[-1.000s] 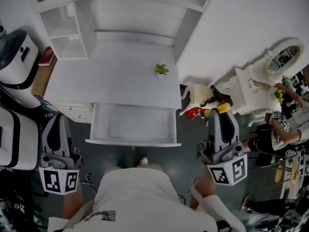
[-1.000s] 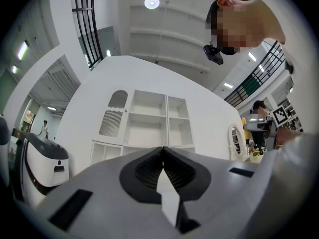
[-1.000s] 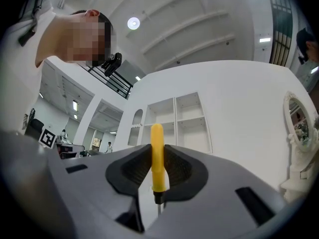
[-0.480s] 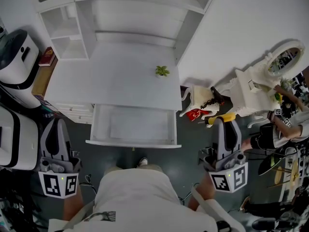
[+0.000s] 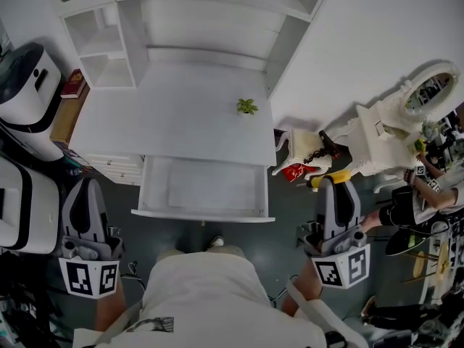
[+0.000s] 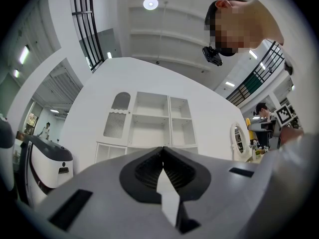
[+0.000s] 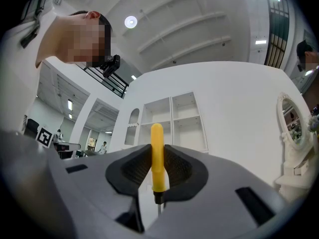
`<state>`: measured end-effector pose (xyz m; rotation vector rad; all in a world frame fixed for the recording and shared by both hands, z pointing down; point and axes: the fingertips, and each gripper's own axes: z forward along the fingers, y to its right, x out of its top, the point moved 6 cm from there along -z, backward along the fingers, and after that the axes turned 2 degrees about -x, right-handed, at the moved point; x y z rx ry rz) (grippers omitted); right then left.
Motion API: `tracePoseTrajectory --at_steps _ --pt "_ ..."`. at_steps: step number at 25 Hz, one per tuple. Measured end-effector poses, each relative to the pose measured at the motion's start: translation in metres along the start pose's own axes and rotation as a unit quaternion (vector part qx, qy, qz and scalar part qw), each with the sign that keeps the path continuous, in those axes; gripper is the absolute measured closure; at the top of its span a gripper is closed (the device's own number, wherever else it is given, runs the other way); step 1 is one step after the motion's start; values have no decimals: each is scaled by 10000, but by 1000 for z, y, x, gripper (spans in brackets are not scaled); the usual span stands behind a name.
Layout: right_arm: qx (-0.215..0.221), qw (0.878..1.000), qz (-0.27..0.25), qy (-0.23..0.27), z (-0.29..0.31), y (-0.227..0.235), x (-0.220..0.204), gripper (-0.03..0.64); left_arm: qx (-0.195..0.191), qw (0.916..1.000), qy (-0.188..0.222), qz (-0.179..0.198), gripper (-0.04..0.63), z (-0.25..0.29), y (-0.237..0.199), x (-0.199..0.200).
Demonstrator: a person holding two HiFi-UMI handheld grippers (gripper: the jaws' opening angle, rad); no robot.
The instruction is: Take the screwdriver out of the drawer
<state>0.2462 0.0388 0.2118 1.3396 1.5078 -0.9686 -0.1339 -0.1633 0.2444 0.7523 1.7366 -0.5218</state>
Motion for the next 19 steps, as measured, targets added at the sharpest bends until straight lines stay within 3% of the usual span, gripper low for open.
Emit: tracePoseTrajectory --at_steps 19 --pt "46 10000 47 -52 1 3 -8 531 46 10000 -25 17 580 -2 4 0"
